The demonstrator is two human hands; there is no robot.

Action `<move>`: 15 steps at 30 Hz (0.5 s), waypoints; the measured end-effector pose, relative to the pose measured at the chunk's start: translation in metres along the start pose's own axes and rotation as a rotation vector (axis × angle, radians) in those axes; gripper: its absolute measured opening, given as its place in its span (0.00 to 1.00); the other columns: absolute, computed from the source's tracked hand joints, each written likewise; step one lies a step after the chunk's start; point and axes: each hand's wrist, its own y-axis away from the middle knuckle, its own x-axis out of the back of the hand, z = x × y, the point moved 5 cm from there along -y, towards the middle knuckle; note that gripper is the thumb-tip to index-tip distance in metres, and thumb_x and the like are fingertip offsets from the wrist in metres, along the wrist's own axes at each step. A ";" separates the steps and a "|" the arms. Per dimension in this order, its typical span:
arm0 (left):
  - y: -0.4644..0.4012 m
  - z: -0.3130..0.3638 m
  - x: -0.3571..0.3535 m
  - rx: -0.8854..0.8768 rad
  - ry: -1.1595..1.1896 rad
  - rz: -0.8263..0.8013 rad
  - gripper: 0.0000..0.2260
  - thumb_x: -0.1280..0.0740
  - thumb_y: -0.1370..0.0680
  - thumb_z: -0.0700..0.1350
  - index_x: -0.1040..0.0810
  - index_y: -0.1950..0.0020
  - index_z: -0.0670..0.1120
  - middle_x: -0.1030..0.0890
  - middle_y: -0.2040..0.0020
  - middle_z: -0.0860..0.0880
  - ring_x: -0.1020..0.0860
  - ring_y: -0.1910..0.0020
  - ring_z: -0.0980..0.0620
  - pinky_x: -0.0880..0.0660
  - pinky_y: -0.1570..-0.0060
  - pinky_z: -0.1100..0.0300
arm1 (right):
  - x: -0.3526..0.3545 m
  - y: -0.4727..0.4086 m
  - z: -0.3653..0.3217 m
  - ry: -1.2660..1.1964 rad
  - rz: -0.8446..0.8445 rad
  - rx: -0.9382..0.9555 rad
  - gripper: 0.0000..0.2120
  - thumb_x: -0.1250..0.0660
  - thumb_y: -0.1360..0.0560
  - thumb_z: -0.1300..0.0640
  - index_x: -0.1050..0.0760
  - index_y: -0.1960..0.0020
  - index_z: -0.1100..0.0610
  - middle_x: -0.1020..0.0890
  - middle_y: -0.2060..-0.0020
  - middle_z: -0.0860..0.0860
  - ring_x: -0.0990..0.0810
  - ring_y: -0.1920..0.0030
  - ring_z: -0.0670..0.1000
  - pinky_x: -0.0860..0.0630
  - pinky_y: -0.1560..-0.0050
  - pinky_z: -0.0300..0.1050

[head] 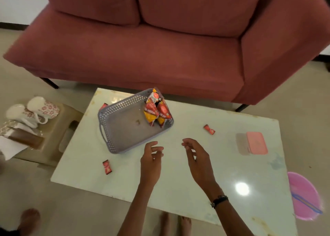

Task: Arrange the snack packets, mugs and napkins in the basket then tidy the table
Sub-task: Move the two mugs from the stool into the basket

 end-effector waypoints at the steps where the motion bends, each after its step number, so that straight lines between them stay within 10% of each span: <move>1: -0.006 0.006 0.011 -0.006 0.022 0.011 0.09 0.40 0.20 0.43 0.29 0.40 0.47 0.19 0.47 0.48 0.19 0.52 0.54 0.23 0.49 0.53 | -0.010 -0.006 -0.012 0.011 -0.021 0.005 0.12 0.42 0.19 0.59 0.27 0.39 0.52 0.19 0.45 0.45 0.22 0.44 0.42 0.23 0.42 0.44; 15: -0.141 -0.009 0.256 0.058 0.052 0.091 0.09 0.38 0.22 0.38 0.26 0.47 0.51 0.18 0.51 0.49 0.19 0.55 0.50 0.25 0.56 0.59 | -0.273 -0.122 -0.129 0.063 -0.179 0.064 0.10 0.40 0.21 0.62 0.24 0.44 0.55 0.19 0.47 0.48 0.22 0.46 0.46 0.27 0.43 0.38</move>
